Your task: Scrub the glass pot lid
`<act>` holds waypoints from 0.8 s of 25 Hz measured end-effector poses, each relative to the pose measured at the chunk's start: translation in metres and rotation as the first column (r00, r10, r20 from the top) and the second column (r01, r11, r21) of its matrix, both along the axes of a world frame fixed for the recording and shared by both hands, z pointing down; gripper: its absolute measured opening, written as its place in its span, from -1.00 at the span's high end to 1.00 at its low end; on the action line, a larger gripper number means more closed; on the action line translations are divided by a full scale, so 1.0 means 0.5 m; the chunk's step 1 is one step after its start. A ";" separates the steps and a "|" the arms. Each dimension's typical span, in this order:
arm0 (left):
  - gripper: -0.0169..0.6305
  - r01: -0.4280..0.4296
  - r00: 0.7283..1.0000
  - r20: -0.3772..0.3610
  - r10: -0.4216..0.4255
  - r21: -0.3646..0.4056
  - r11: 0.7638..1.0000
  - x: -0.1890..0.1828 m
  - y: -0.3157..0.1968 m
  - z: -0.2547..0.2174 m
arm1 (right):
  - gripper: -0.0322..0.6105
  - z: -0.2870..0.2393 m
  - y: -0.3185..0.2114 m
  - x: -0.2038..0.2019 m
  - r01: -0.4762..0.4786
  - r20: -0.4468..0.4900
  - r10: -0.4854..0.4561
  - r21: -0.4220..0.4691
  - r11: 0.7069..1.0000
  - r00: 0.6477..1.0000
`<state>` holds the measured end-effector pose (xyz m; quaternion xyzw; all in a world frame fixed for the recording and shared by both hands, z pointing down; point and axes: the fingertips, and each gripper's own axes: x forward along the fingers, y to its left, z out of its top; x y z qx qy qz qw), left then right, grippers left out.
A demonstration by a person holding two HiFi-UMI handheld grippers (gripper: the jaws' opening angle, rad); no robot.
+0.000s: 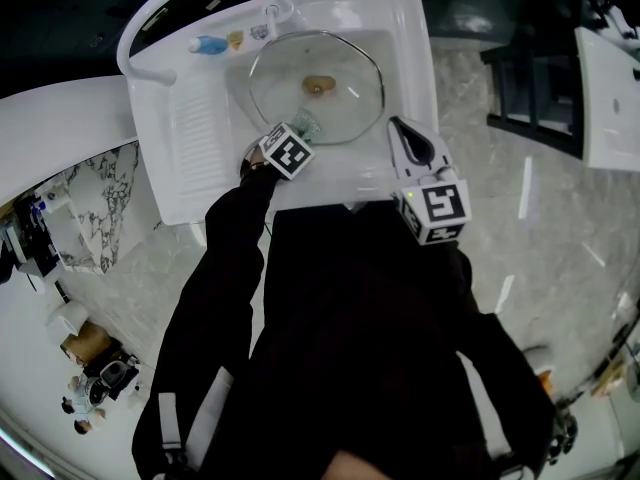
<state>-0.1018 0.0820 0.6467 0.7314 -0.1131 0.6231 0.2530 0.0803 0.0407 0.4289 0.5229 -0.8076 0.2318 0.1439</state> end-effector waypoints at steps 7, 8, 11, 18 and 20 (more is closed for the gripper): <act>0.74 0.012 1.000 -0.029 -0.012 -0.018 1.000 0.018 0.001 0.000 | 0.89 0.005 0.003 -0.002 0.009 0.000 -0.009 -0.011 1.000 1.000; 0.74 0.012 0.999 -0.032 -0.013 -0.024 1.000 0.020 0.002 0.001 | 0.89 0.005 0.002 -0.003 0.008 0.002 -0.008 -0.011 1.000 1.000; 0.74 0.008 0.999 -0.036 -0.009 -0.036 0.999 0.022 0.003 0.004 | 0.89 0.002 -0.002 -0.008 0.011 0.008 -0.011 -0.013 1.000 1.000; 0.74 -0.056 0.995 -0.083 0.051 -0.058 0.997 0.048 0.004 -0.005 | 0.89 0.010 -0.005 0.006 -0.004 -0.029 0.004 -0.011 1.000 1.000; 0.74 -0.065 0.994 -0.092 0.059 -0.069 0.996 0.055 0.006 -0.006 | 0.89 0.009 -0.001 -0.001 0.007 -0.014 -0.007 -0.014 1.000 1.000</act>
